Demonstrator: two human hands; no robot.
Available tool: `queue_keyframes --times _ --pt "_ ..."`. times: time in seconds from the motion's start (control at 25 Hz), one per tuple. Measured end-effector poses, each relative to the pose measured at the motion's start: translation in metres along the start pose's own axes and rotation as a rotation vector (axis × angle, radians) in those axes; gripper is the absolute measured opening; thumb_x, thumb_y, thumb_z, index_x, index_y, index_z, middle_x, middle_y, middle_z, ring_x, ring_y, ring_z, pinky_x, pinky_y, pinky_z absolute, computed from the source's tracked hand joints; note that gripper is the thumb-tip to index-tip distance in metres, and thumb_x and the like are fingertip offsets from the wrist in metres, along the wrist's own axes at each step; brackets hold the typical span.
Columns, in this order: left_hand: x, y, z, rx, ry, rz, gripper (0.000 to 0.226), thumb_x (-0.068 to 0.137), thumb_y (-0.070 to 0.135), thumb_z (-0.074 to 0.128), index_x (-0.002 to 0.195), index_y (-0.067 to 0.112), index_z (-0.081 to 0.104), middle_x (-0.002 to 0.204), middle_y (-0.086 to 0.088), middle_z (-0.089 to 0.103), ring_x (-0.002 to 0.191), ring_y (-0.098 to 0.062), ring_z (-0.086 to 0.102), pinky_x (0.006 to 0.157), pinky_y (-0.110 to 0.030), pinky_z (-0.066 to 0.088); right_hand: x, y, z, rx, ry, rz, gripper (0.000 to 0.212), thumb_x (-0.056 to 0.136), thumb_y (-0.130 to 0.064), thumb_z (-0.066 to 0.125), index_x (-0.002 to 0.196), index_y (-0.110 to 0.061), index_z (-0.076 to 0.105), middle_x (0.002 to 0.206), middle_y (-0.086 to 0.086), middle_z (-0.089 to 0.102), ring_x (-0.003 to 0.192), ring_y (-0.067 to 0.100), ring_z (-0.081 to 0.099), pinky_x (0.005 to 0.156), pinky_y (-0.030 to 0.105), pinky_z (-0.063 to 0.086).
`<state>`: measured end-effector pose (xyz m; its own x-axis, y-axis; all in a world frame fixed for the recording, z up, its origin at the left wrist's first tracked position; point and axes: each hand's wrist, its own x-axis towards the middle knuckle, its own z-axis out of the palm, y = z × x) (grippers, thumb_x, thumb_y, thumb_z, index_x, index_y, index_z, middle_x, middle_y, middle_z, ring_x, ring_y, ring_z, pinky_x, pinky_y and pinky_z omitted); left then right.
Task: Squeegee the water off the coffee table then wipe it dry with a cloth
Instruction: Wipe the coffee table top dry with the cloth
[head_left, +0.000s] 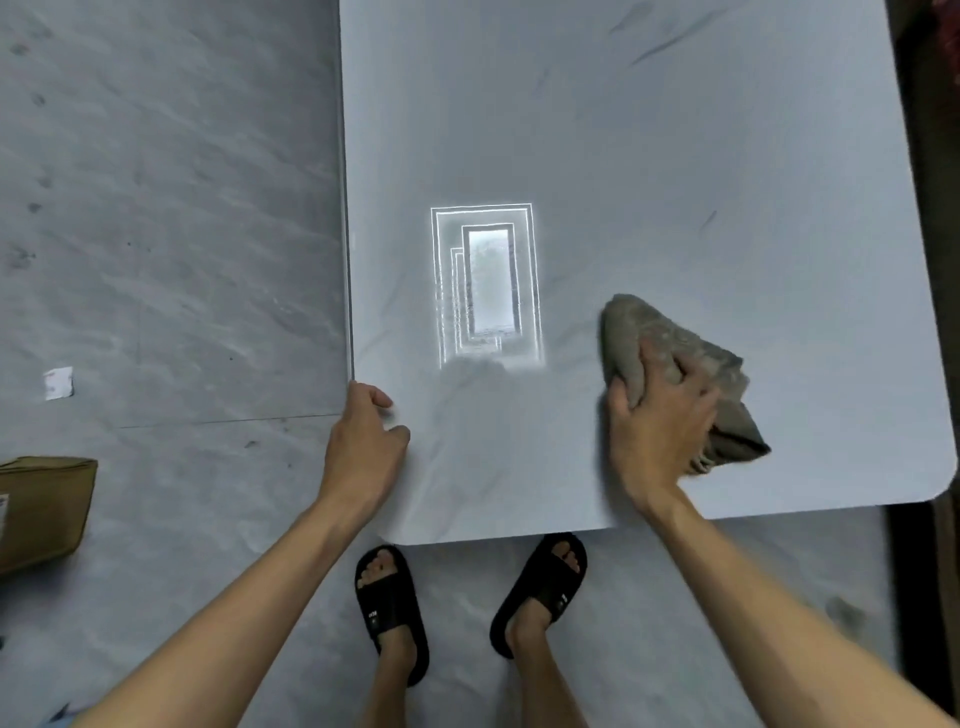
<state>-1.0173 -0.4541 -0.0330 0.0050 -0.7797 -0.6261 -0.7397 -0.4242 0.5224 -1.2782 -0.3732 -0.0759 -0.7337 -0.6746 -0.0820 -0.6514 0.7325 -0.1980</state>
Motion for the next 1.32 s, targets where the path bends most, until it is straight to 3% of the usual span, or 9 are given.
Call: queue_keyframes --times 0.12,0.32,0.48,0.56,0.8,0.96,1.04,1.24,1.32 --pt "0.000 -0.001 -0.006 -0.005 0.053 -0.010 0.024 0.086 0.009 0.053 0.104 0.020 0.041 0.101 -0.004 0.054 0.077 -0.024 0.055 0.059 -0.032 0.040 -0.058 -0.065 0.016 0.028 -0.007 -0.056 0.057 0.082 -0.040 0.059 0.137 -0.032 0.044 0.135 0.012 0.039 0.117 0.038 0.042 0.091 0.048 0.041" --pt "-0.006 0.010 -0.001 0.193 0.123 0.155 0.026 0.082 0.012 0.051 0.099 0.027 0.039 0.085 0.003 0.053 0.071 -0.018 0.052 0.053 -0.027 0.031 -0.135 -0.077 0.032 0.017 -0.384 -1.239 0.064 0.076 -0.045 0.064 0.136 -0.033 0.046 0.139 0.005 0.044 0.114 0.028 0.049 0.091 0.039 0.039" --pt "-0.015 0.037 0.038 0.259 -0.027 0.237 0.023 0.082 0.010 0.050 0.094 0.026 0.037 0.083 0.004 0.050 0.068 -0.010 0.048 0.051 -0.025 0.027 -0.044 0.027 0.009 -0.122 -0.485 -1.538 0.065 0.081 -0.050 0.060 0.142 -0.037 0.041 0.142 0.003 0.047 0.119 0.024 0.045 0.096 0.037 0.040" --pt "-0.017 0.060 0.064 0.301 -0.081 0.308 0.021 0.081 0.005 0.048 0.092 0.021 0.040 0.094 0.000 0.048 0.075 -0.016 0.050 0.055 -0.025 0.031 0.012 0.093 -0.012 -0.147 -0.389 -1.314 0.061 0.082 -0.051 0.057 0.140 -0.041 0.042 0.143 0.002 0.048 0.122 0.025 0.045 0.098 0.039 0.039" --pt "-0.012 0.127 0.135 0.640 -0.265 0.376 0.027 0.084 0.001 0.038 0.110 0.001 0.042 0.145 -0.037 0.019 0.135 -0.051 0.022 0.105 -0.052 0.035 0.144 0.199 -0.049 0.168 0.077 0.103 0.043 0.088 -0.033 0.053 0.128 -0.019 0.057 0.136 0.010 0.043 0.126 0.034 0.037 0.109 0.040 0.025" --pt "-0.007 0.137 0.147 0.665 -0.358 0.264 0.030 0.082 0.001 0.035 0.111 0.003 0.038 0.149 -0.043 -0.008 0.143 -0.050 -0.012 0.115 -0.054 0.021 0.191 0.135 -0.038 0.070 0.138 0.484 0.046 0.089 -0.037 0.053 0.134 -0.031 0.051 0.143 0.013 0.039 0.133 0.040 0.028 0.106 0.049 0.026" --pt "-0.006 0.136 0.143 0.662 -0.360 0.265 0.027 0.081 0.002 0.036 0.107 0.005 0.037 0.151 -0.041 -0.004 0.144 -0.050 -0.005 0.112 -0.052 0.028 0.189 0.085 -0.030 -0.020 0.088 0.320 0.051 0.085 -0.040 0.053 0.136 -0.033 0.047 0.145 0.013 0.039 0.135 0.042 0.027 0.103 0.050 0.033" --pt "-0.004 0.135 0.137 0.667 -0.318 0.275 0.020 0.077 0.002 0.040 0.092 0.014 0.036 0.145 -0.032 0.021 0.134 -0.051 0.028 0.085 -0.043 0.038 0.146 -0.005 -0.005 -0.077 -0.223 -0.964 0.055 0.076 -0.039 0.061 0.131 -0.038 0.054 0.136 0.003 0.051 0.122 0.030 0.044 0.089 0.040 0.039" --pt "-0.005 0.134 0.136 0.671 -0.309 0.270 0.021 0.076 0.001 0.041 0.092 0.014 0.037 0.144 -0.031 0.022 0.136 -0.048 0.026 0.087 -0.043 0.039 0.163 0.022 -0.014 -0.124 -0.308 -1.180 0.060 0.076 -0.037 0.063 0.135 -0.035 0.052 0.140 0.005 0.049 0.123 0.031 0.044 0.094 0.040 0.039"
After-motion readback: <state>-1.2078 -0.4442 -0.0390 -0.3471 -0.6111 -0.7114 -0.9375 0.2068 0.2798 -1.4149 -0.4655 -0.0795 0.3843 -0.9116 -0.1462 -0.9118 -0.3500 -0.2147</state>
